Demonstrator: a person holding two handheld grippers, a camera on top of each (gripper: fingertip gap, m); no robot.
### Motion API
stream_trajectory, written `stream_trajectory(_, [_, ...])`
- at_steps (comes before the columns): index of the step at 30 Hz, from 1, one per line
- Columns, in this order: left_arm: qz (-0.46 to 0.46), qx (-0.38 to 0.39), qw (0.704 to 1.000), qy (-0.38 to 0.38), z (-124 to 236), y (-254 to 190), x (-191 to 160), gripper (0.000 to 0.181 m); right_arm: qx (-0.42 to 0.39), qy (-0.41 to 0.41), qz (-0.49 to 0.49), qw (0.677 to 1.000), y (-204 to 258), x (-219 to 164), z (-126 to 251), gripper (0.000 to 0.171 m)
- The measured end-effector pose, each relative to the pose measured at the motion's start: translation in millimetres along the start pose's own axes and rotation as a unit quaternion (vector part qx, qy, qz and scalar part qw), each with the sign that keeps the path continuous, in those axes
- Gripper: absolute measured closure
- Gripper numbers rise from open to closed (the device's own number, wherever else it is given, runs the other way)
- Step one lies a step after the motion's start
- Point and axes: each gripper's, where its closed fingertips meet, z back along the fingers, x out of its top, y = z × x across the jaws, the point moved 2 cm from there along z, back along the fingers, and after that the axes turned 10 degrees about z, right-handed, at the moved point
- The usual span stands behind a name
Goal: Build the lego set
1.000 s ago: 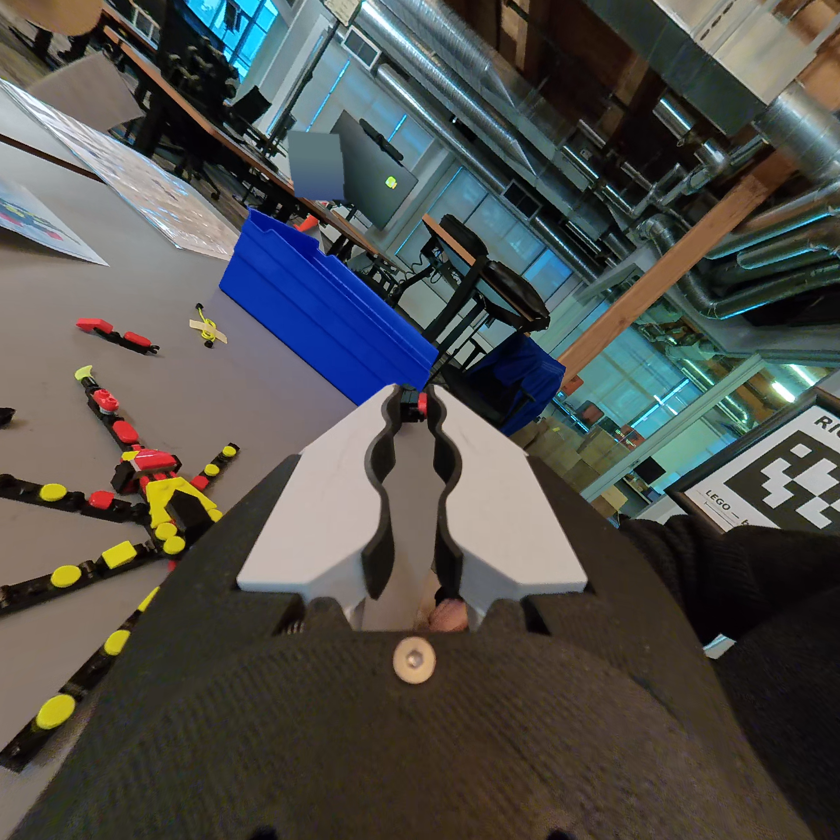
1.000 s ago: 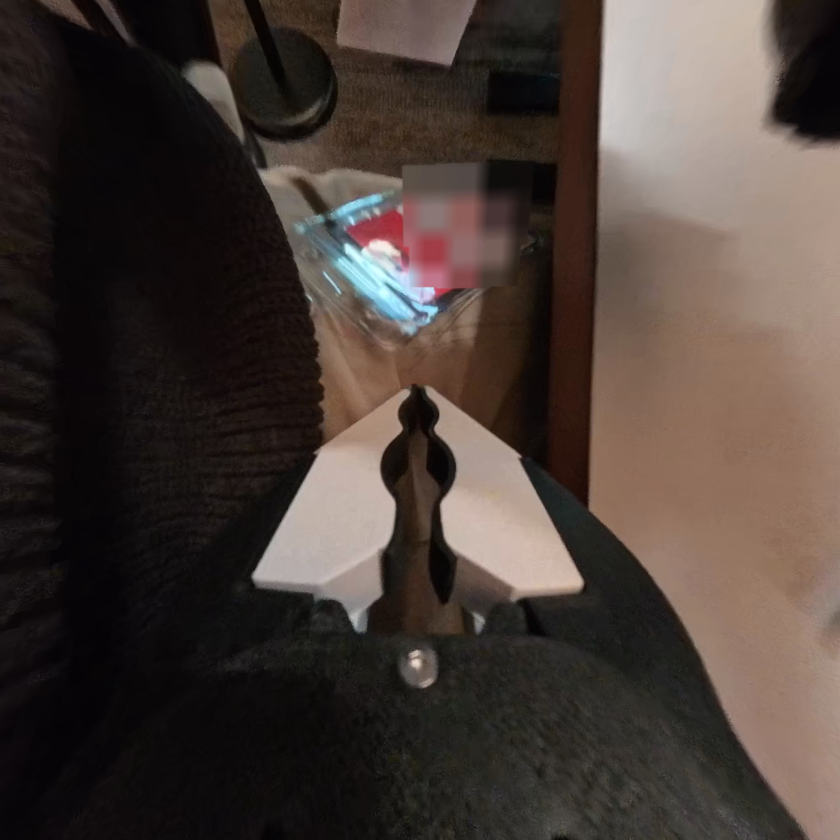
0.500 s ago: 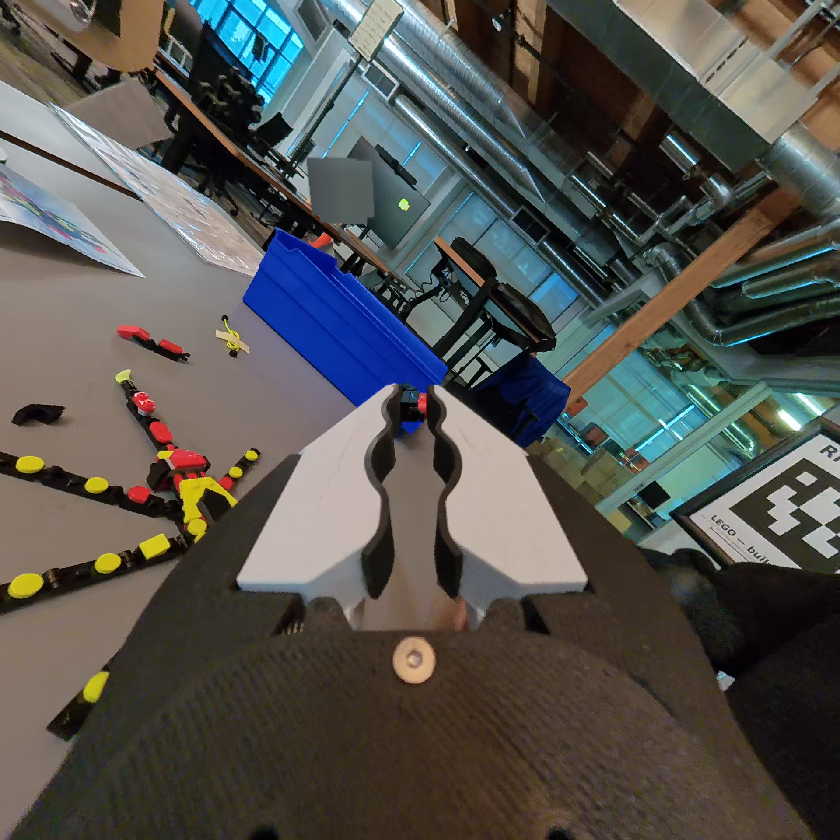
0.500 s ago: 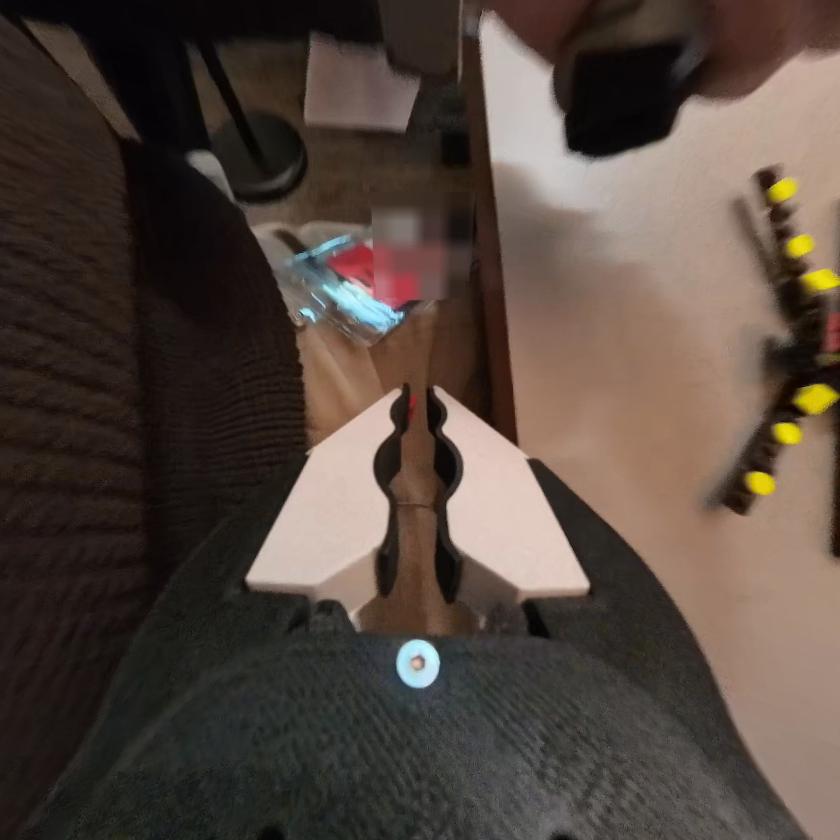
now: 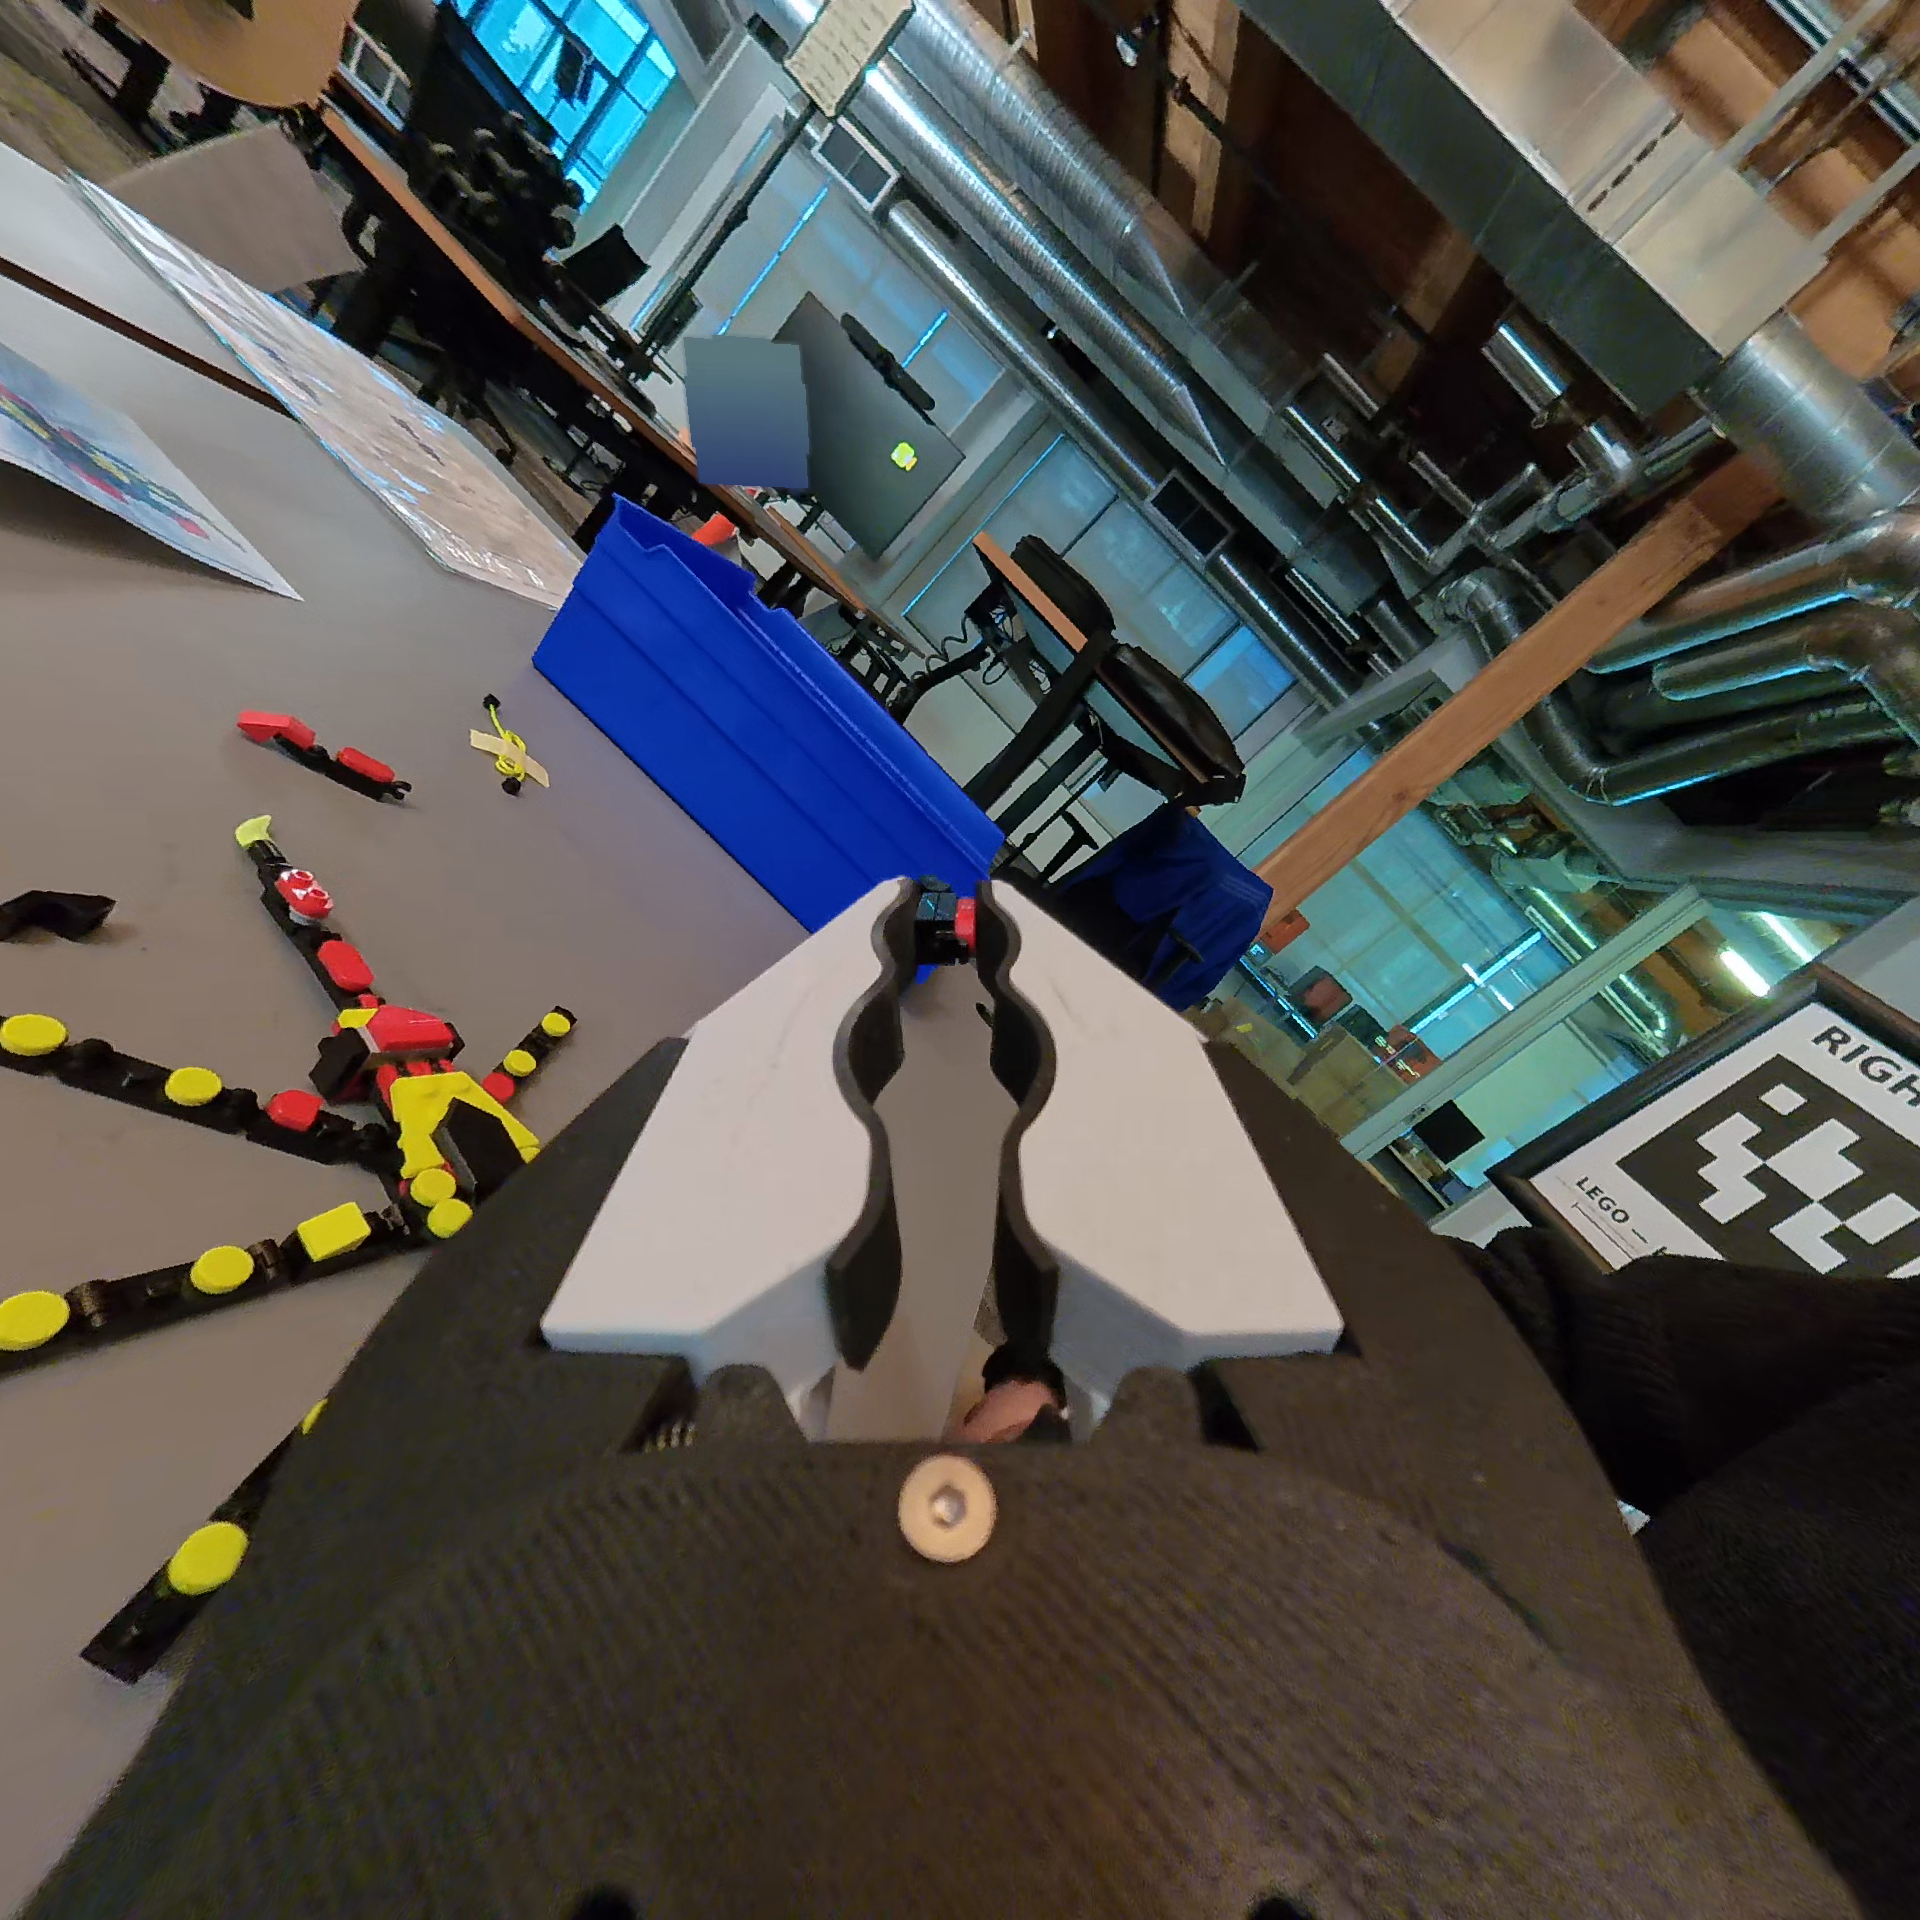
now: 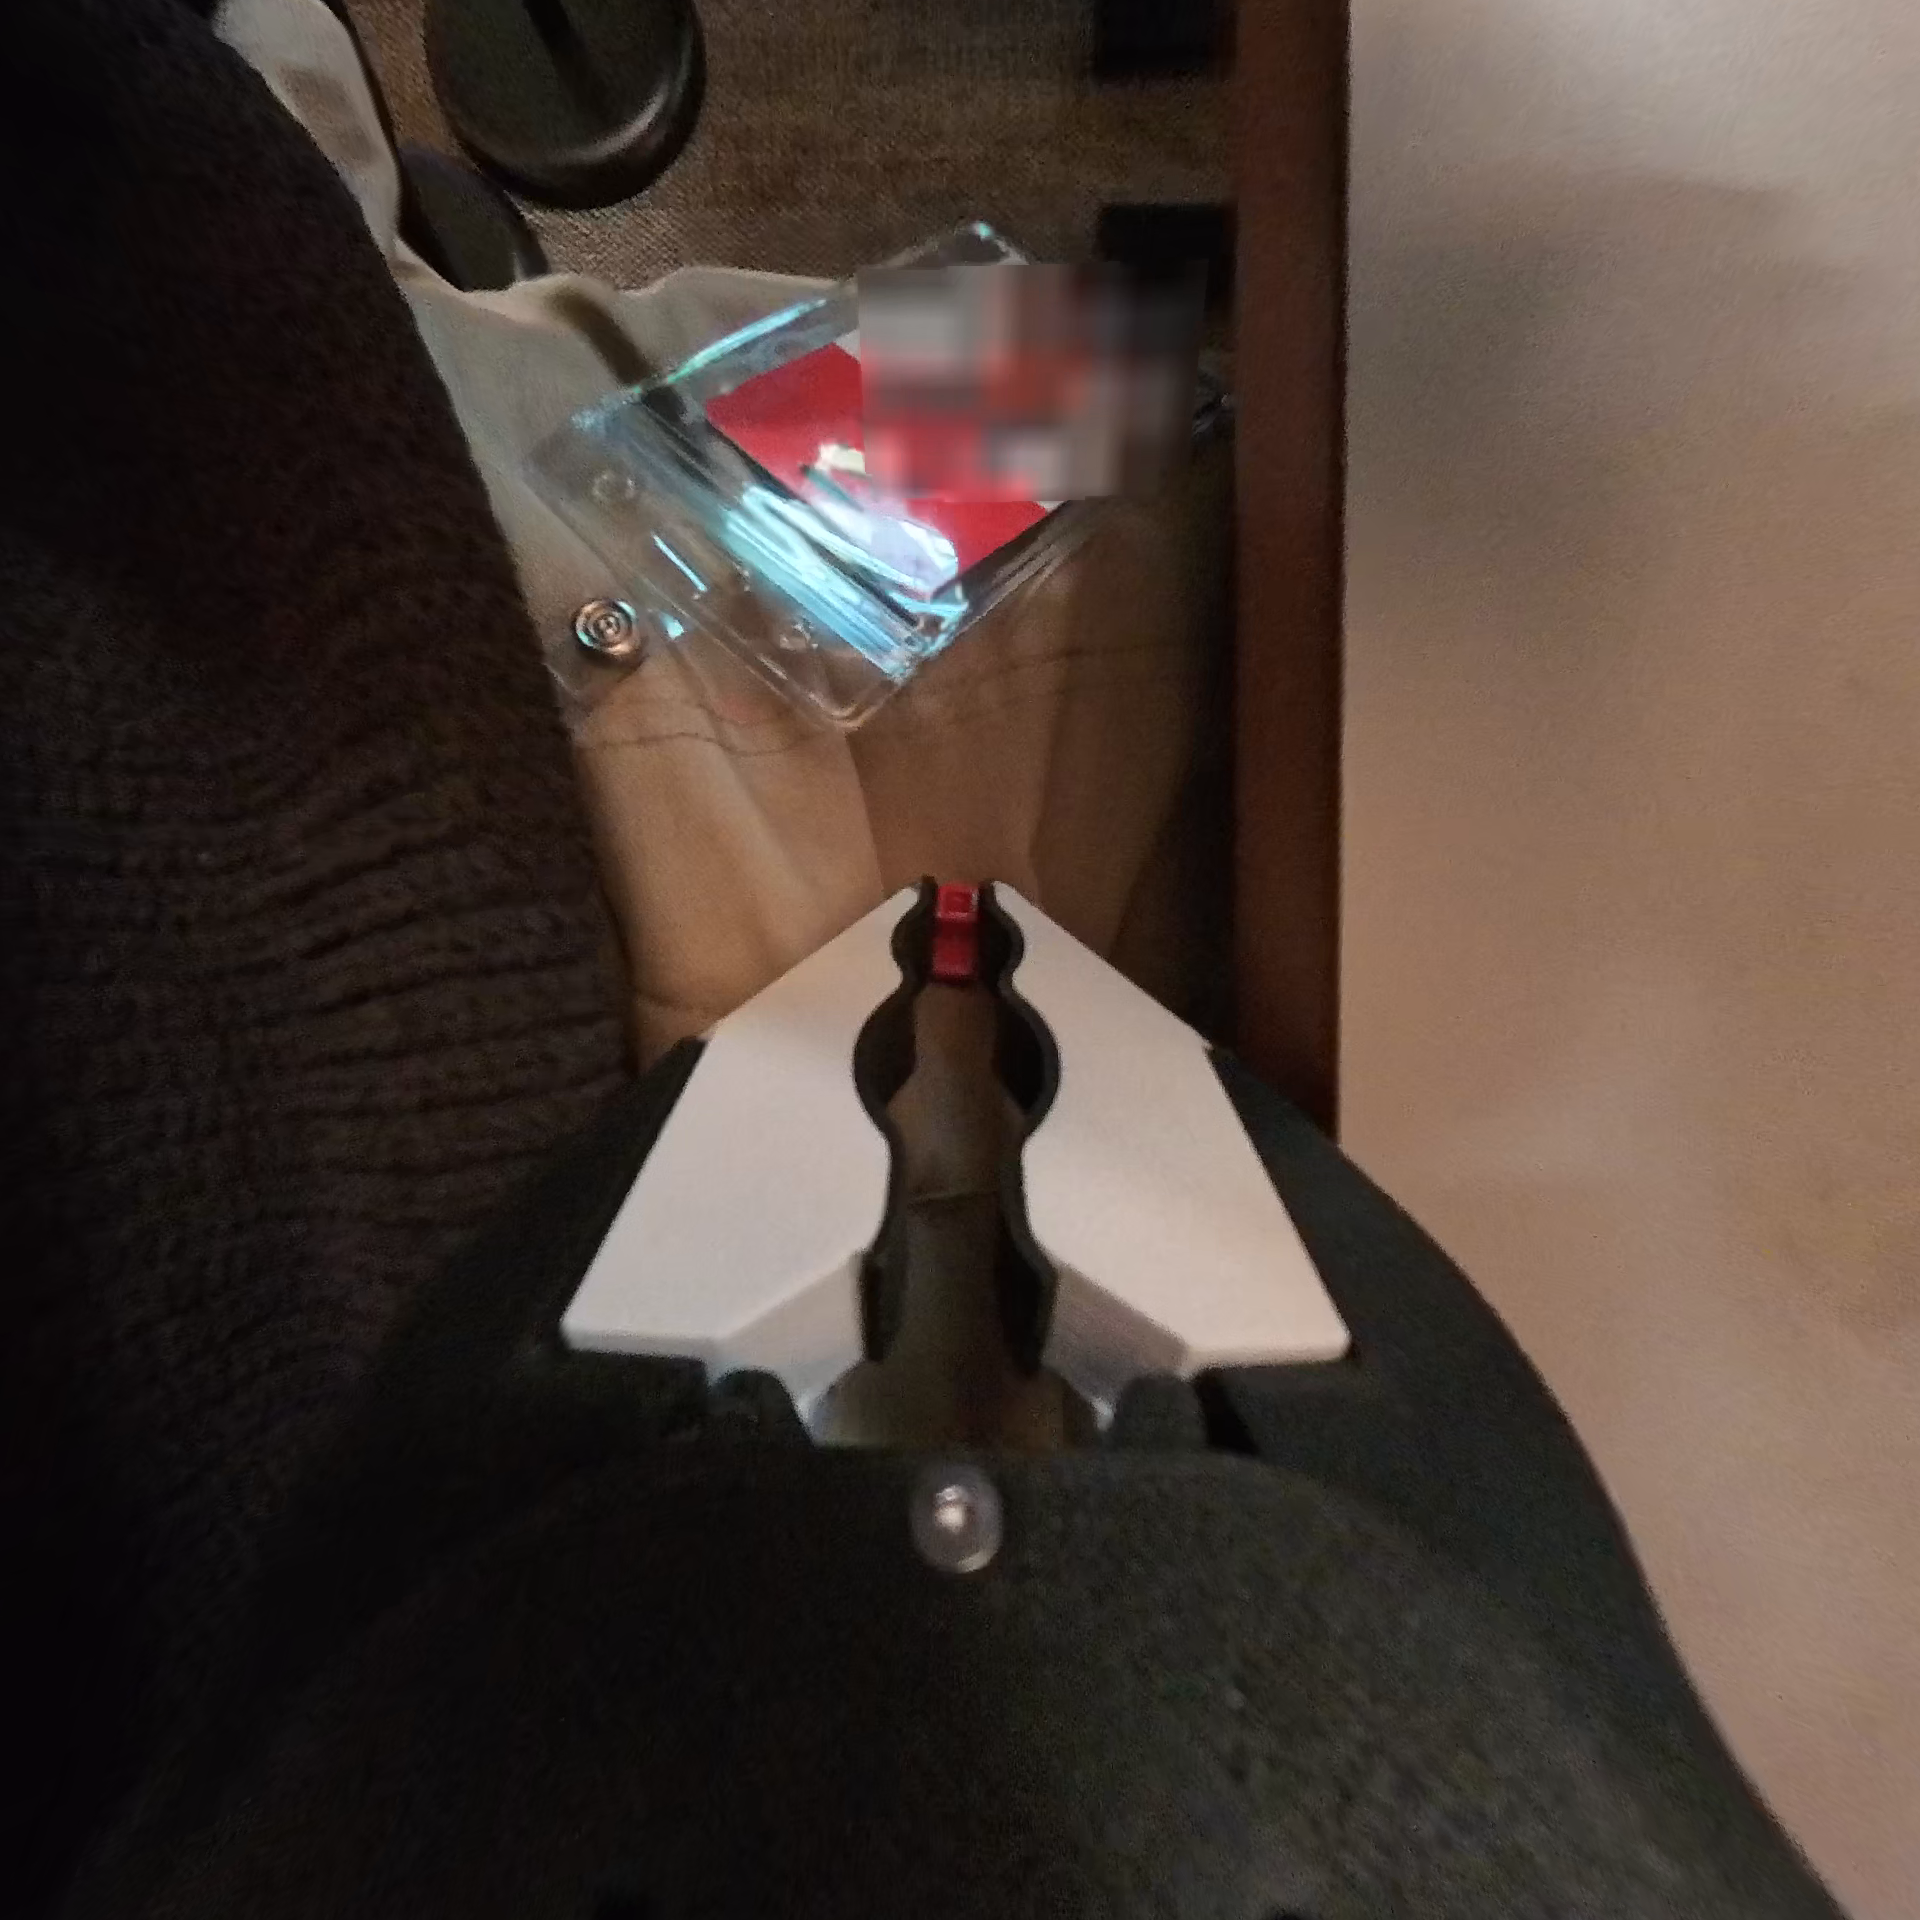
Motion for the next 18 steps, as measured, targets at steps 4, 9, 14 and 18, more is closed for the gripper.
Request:
stream_trajectory(4, [-0.007, 0.003, 1.000, -0.002, 0.6, -0.6, 0.9, 0.175, -0.015, -0.086, -0.005, 0.996, -3.2, 27.8, 34.0, 0.165])
stream_trajectory(9, [-0.013, 0.007, 1.000, -0.018, 4.1, -1.5, 5.5, 0.175, -0.158, -0.189, -0.063, 0.967, -61.0, 24.3, 122.0, 0.165])
stream_trajectory(14, [0.010, 0.013, 1.000, 0.003, -1.0, 4.2, -2.7, 0.175, -0.212, -0.095, -0.185, 0.955, -106.7, -76.4, 136.2, 0.165])
stream_trajectory(18, [0.027, 0.015, 0.999, 0.037, -6.9, 7.4, -14.5, 0.175, -0.196, -0.106, -0.248, 0.943, -119.9, -95.6, 131.6, 0.165])
